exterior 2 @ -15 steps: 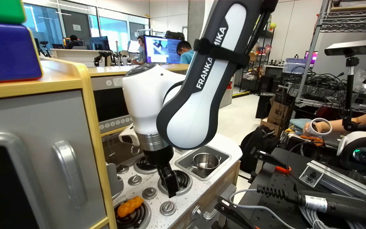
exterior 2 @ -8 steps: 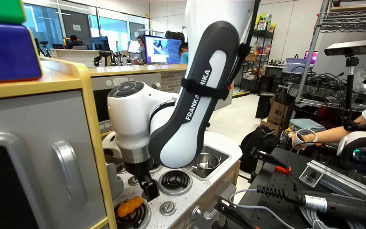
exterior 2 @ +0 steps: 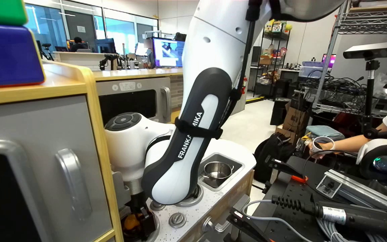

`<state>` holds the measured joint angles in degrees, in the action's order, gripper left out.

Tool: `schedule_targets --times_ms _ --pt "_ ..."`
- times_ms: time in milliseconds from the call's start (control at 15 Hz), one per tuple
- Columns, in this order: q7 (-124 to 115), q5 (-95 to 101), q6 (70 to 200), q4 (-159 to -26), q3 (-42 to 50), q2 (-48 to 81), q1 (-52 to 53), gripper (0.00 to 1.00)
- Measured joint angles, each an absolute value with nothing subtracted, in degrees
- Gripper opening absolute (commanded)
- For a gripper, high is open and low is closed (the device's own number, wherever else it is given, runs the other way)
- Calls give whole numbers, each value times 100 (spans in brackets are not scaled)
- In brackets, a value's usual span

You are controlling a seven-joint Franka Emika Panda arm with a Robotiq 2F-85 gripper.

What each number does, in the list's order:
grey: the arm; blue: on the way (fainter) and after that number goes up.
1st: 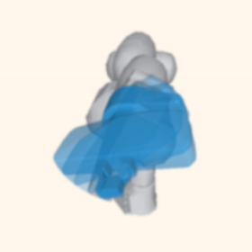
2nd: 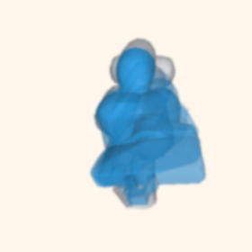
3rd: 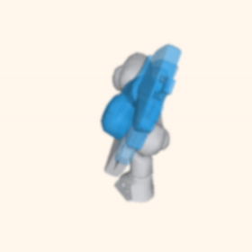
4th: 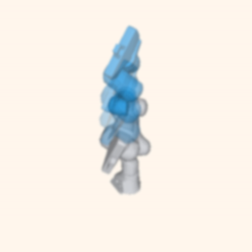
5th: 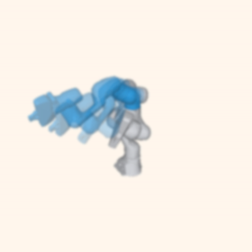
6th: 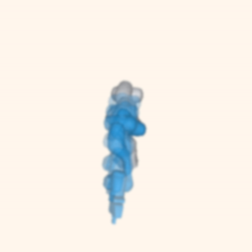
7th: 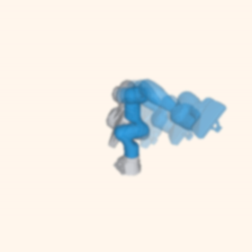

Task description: Take the doughnut from the stove and place it in the pot

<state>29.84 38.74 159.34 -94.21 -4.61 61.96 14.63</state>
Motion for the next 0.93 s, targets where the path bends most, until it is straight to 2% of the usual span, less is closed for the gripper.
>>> schedule_targets --times_ms 200,467,667,933 --pt "3034 3874 15925 -9267 -542 6268 1362 29" --pt "3054 3866 15971 -9177 -659 6274 1171 1" --pt "3055 3869 16191 -9317 -681 6224 957 1" --pt "3024 3881 16784 -10201 -506 5797 551 2"
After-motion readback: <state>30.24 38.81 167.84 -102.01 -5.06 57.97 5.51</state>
